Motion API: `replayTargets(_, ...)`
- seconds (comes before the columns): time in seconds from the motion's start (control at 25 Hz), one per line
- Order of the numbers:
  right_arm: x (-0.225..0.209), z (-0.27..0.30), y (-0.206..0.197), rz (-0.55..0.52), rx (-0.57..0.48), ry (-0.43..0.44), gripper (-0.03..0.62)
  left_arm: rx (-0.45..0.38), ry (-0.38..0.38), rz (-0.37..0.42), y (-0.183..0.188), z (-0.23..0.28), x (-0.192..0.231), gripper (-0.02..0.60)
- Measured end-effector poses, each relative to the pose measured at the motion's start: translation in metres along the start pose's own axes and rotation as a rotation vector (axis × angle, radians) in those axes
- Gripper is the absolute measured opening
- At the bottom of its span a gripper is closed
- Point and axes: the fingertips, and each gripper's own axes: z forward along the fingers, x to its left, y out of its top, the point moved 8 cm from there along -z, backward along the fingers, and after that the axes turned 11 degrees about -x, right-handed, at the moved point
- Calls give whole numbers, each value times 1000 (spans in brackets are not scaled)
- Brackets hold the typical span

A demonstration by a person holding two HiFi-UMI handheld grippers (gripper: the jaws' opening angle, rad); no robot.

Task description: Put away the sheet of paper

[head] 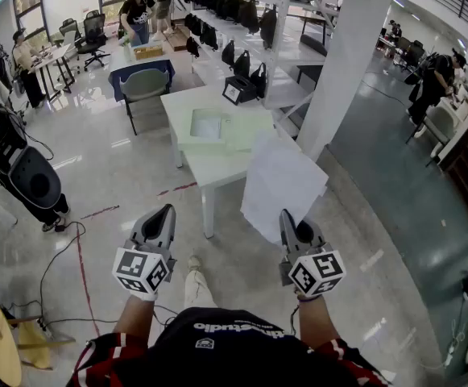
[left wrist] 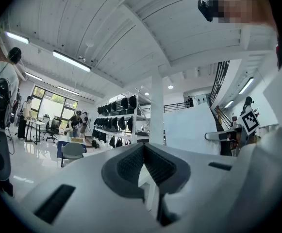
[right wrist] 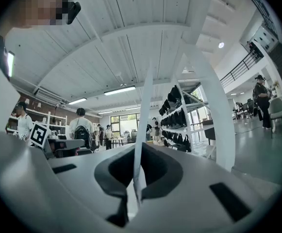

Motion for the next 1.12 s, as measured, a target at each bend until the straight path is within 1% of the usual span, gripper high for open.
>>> replayTargets(0.2, 3, 0, 3, 8, 9, 9, 3, 4, -6, -7, 4, 0, -4, 5)
replayTargets(0.4, 7, 1, -3, 5, 15, 25, 3, 6, 5, -20, -1, -1, -2, 5)
replayTargets(0.76, 3, 4, -3, -21, 14, 12, 3, 9, 6, -20, -4, 2, -3, 5)
replayTargets(1.12, 3, 5, -4, -6, -14, 3, 3, 6, 15, -19, -6, 1, -1, 5)
